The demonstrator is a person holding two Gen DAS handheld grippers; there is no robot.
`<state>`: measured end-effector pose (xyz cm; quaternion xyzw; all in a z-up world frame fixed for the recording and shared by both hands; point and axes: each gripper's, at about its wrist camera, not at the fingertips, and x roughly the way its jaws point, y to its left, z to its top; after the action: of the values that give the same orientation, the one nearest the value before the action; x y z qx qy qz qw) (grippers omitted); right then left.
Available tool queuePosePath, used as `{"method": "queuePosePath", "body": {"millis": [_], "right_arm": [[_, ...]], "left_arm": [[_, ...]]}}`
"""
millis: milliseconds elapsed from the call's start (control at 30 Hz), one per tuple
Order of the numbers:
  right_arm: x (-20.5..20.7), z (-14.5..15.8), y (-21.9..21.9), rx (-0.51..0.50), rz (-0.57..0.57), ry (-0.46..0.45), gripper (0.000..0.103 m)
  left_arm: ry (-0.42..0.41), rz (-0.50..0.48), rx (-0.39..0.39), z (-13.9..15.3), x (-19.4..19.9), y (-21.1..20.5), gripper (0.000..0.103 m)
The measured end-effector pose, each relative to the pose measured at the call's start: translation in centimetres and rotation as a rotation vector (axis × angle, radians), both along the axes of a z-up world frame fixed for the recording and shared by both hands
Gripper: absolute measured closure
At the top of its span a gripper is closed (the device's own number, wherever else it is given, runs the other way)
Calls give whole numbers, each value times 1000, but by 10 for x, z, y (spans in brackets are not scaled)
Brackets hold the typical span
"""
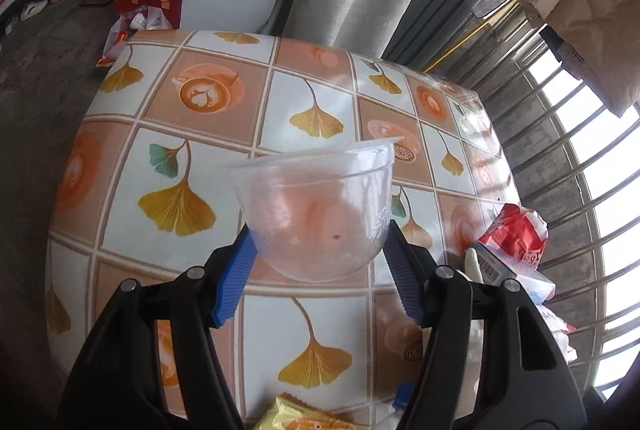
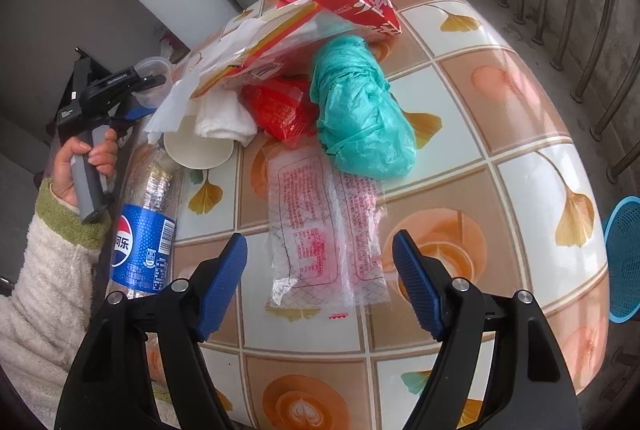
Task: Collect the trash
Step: 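Close the left tool on the clear plastic cup rim and lift it, then close the right tool on the pink-printed clear packet while the left tool holds the cup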
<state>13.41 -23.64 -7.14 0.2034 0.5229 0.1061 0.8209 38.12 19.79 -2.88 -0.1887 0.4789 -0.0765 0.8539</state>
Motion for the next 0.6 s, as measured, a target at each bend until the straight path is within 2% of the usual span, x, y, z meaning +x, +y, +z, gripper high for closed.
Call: {"method": "queuePosePath", "body": {"millis": [33,100,167,367,433,500,600], "right_arm": [[1,-3,3,-7,4,6,29],[3,-11,11,-40,19,27,39],[4,-12,18,-90,32,11,45],[-7,-11,42,-346,93,-39,66],[-11,-10,43,-359,94,-42,71],[-15,-10,40,-342,91,-38,83],[-21,-10,37,-320,103,-38,89]], "left_arm": [[-14,-2,8,4,-8,1,43],[-46,0,23,14,-24,3,43],[-72,0,37,23,-38,4,43],[-144,-9,56,46,-79,4,43],[-163,-6,59,53,-94,4,43],[-186,-4,68,61,-107,3,43],[-225,-3,79,72,-127,2,43]]}}
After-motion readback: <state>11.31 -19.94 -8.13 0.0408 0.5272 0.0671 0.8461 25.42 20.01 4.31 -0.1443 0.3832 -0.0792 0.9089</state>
